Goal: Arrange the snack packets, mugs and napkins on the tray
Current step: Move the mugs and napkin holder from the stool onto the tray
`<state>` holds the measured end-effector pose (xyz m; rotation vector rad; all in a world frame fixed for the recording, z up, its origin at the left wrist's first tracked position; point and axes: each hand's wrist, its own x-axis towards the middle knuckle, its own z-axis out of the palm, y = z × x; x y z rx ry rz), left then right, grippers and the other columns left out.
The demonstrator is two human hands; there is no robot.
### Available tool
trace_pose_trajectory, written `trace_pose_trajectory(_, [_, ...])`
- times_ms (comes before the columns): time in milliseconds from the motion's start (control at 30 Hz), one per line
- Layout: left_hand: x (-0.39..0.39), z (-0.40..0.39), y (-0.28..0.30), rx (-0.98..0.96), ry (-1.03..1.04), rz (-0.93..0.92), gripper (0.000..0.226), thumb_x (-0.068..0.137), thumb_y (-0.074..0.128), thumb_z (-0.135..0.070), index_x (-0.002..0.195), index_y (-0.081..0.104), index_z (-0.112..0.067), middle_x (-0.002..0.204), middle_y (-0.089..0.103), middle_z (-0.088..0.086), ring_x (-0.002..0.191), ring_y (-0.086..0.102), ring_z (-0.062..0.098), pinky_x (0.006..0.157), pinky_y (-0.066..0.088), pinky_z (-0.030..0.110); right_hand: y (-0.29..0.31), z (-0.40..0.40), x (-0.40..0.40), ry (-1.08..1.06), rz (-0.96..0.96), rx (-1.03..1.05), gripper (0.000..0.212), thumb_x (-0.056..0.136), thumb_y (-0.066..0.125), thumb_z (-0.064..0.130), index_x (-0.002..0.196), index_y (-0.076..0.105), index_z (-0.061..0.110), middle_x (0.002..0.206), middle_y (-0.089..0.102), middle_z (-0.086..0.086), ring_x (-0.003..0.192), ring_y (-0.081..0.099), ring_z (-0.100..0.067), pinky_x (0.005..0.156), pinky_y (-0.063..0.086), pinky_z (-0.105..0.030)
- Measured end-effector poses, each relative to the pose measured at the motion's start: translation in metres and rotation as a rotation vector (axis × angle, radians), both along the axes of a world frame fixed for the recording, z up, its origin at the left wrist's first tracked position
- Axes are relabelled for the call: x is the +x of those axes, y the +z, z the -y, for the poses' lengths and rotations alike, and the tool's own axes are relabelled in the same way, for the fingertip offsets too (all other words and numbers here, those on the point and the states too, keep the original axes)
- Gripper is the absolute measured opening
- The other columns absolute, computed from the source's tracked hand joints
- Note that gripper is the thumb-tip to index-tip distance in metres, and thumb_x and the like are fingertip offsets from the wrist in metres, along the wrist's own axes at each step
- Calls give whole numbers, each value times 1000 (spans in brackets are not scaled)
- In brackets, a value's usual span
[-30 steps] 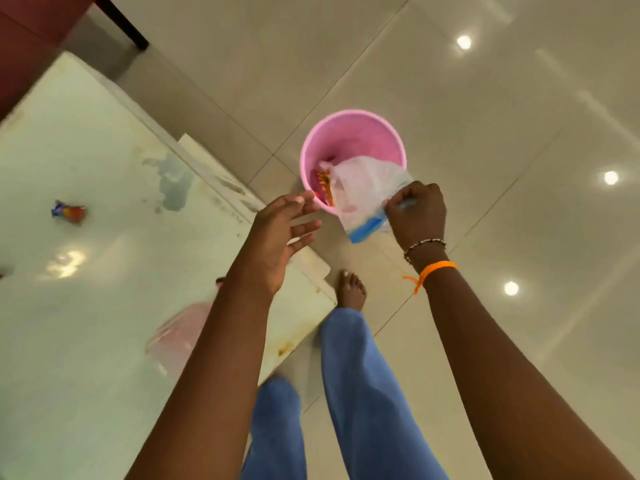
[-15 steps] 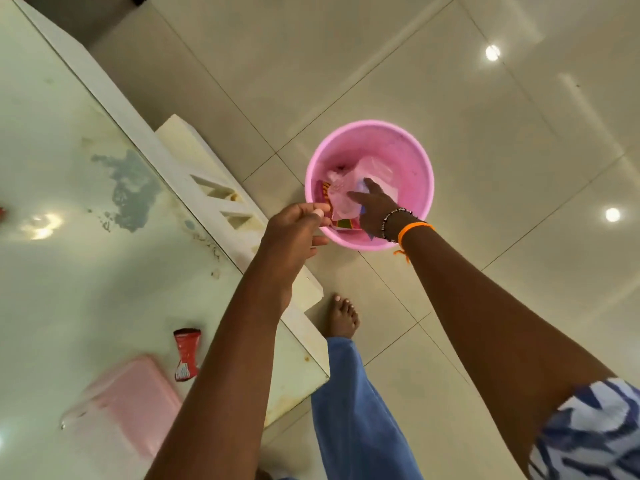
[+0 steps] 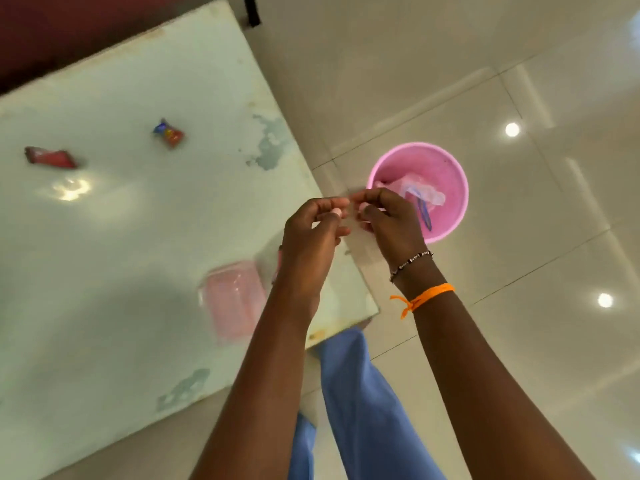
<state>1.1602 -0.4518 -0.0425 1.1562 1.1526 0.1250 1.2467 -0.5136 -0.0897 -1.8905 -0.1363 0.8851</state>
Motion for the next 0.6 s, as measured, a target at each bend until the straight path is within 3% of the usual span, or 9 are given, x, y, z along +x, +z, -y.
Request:
trace_pose_trajectory(167, [-109,-11,37,63,244,43,29,91,44,-5,84,64,-25,89,64,-2,81,64,14,74,52,21,54,-25,-107,155,-32,103,27,85,43,-7,89,63,11,73,59,4,65,55,-10,56,42,-8])
trace_pose_trajectory(600, [-453,-41,78,73,806,38,25,92,44,-5,91,64,-19,88,62,1,77,60,12,75,50,20,121,-99,-431,613,-195,154,23,90,44,-1,89,63,12,74,59,0,64,52,-11,61,40,-19])
